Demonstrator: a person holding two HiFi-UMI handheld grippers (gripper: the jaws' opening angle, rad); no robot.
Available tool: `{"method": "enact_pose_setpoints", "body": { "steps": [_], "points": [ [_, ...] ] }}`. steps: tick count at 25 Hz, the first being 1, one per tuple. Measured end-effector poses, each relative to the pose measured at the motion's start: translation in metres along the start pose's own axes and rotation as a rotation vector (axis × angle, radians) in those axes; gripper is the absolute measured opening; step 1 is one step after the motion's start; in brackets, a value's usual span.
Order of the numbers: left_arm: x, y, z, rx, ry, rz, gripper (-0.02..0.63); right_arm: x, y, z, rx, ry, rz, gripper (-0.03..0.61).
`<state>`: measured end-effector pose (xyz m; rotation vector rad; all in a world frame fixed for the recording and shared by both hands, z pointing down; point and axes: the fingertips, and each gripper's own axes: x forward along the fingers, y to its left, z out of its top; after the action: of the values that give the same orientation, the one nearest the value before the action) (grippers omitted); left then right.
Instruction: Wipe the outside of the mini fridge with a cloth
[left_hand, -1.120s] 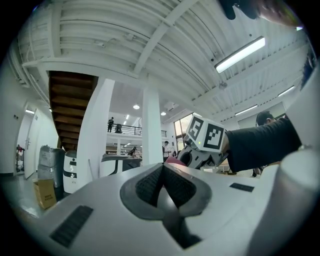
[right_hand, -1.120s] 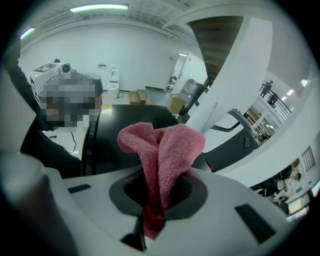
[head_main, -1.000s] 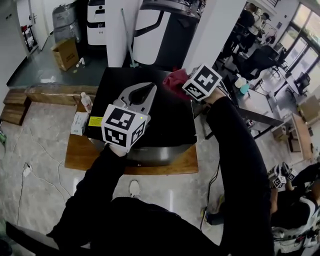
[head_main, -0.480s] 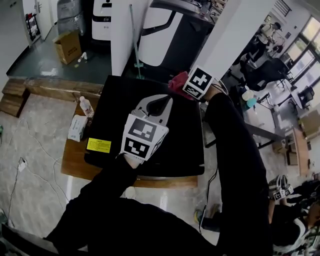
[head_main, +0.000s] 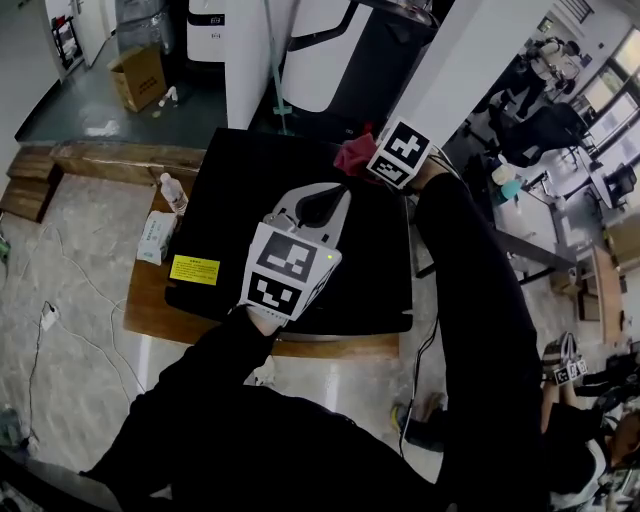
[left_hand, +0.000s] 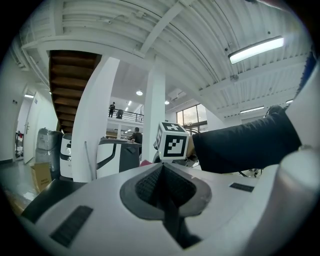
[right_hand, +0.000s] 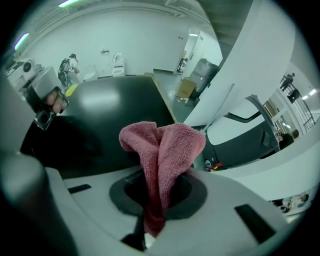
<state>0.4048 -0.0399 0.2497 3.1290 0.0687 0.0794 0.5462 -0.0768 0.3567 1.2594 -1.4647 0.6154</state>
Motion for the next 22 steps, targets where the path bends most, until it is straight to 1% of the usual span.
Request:
{"method": "enact_pose_setpoints", "body": {
  "steps": [7,14,22],
  "points": [
    [-0.031,-0.037,0.001,0.013,-0.008,0.019,0.006,-0.021,0.061,-0.015,-0.004,0.009,0.045,0.046],
    [-0.074,-0.074,0.003,0.055,-0.008,0.053,0.006,-0.044,0.130,-0.031,-0.021,0.013,0.095,0.046],
    [-0.119,-0.109,-0.007,0.041,0.001,0.086,0.006,-0.071,0.209,-0.049,-0.072,0.032,0.134,0.046]
  ]
}}
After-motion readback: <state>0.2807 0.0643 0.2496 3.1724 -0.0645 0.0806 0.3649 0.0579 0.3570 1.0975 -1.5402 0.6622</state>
